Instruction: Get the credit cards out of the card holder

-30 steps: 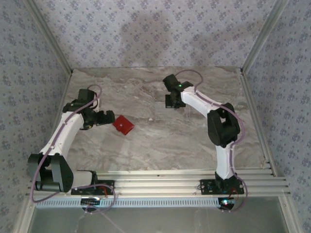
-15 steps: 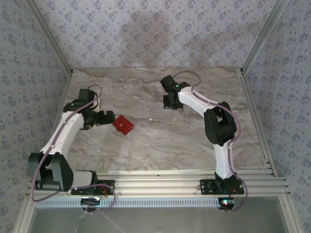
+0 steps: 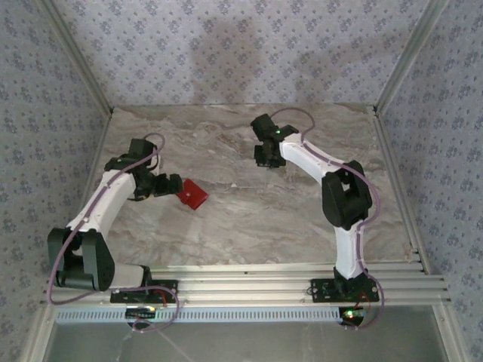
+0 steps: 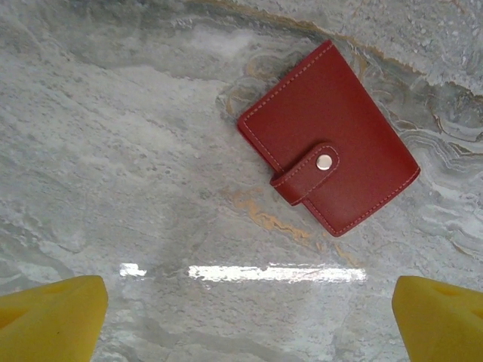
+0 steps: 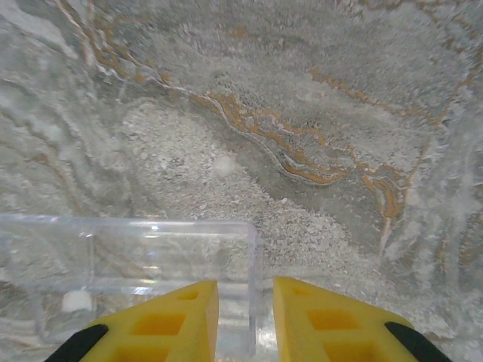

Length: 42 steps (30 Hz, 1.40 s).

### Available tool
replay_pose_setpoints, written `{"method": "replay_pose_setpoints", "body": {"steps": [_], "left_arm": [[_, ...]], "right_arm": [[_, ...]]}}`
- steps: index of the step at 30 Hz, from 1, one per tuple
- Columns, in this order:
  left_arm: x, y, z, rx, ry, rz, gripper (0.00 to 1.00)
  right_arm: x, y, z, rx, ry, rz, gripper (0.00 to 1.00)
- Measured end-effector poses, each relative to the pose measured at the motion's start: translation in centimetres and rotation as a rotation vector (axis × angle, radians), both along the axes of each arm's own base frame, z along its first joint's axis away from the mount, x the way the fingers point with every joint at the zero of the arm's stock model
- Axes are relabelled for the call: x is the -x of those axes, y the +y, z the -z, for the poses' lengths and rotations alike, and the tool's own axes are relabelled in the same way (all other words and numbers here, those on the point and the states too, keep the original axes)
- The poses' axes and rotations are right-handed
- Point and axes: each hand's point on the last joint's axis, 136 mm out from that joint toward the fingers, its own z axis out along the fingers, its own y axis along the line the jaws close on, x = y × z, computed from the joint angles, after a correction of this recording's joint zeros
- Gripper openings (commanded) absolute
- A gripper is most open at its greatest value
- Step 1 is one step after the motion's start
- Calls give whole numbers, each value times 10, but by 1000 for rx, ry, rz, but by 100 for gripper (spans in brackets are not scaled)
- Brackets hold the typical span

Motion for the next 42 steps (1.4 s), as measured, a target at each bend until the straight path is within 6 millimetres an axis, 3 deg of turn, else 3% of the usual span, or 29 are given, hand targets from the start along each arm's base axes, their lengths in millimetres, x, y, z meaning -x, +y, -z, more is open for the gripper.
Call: {"method": "replay_pose_setpoints", "body": {"steps": [4,8,13,21,33,42], "left_arm": [[-2,-13,7,15,32,-15,97],[-11,-22,18,25,67,-58,97],[-38,-26,30,25,82,-169,98],[-62,-30,50,18,94,-333,100],[-65,-43,95,-26,167,-466,100],[-66,-46,100,-31,162,-463,90]], "right_arm": [[7,1,-28,-24,-46,-16,28],[20,1,-40,-32,-59,-32,31],[44,-5,-39,-14,-42,-55,32],[64,-14,-41,-6,-41,-63,36],[70,-19,-49,-13,-54,-63,39],[73,-22,-48,-1,-51,-66,39]]}}
